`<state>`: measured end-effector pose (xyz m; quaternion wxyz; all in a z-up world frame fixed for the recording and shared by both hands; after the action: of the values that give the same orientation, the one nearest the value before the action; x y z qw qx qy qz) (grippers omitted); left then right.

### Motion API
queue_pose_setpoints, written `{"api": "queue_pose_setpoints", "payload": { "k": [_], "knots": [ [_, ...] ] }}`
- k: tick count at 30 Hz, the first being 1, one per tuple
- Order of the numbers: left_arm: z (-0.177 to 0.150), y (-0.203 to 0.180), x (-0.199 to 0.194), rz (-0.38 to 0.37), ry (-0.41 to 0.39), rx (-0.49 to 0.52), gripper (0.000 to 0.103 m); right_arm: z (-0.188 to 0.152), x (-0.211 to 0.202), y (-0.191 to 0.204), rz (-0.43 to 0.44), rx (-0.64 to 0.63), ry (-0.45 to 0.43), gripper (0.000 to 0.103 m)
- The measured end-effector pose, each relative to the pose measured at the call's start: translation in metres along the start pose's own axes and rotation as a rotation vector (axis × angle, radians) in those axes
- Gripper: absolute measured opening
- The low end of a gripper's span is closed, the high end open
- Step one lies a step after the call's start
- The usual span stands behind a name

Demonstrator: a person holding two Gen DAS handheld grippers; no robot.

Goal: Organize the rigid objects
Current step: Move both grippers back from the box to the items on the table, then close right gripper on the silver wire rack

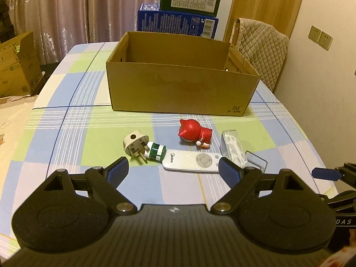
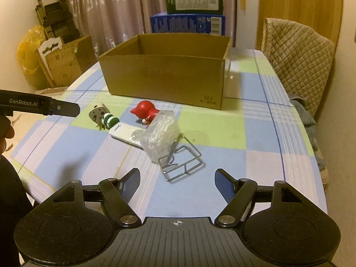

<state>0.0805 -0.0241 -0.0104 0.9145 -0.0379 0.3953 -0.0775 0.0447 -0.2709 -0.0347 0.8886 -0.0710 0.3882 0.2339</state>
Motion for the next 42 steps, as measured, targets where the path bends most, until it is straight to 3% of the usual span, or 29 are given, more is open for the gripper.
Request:
{"api": "queue_pose_setpoints", "payload": {
  "k": [12,25,30,37,42],
  "knots": [
    [-0.001,-0.002,0.021,-0.003,0.026,0.016,0.085,0.012,0.037,-0.009,0.062,-0.154,0.075,0.073],
    [-0.005,-0.011,0.049,-0.019,0.074,0.075,0.085,0.018,0.087,-0.014,0.123,-0.301,0.159,0.083],
    [-0.007,-0.011,0.060,-0.044,0.100,0.056,0.085,0.020,0.108,-0.018,0.149,-0.300,0.212,0.083],
    [-0.007,-0.008,0.069,-0.040,0.116,0.046,0.085,0.024,0.124,-0.022,0.196,-0.317,0.211,0.083],
    [-0.008,-0.010,0.073,-0.049,0.123,0.043,0.085,0.023,0.127,-0.018,0.232,-0.349,0.215,0.072]
  ]
}}
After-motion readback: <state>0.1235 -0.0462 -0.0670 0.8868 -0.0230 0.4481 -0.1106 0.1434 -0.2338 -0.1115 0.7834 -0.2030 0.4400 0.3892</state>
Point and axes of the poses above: each gripper's, at about its wrist camera, not at the fingertips, and x roughly the way its jaws point, y to its left, z to its top, the point moved 3 cm from there along x, roughly the way its jaws point, and after that the axes turned 2 degrees about -z, right-handed, at the moved point
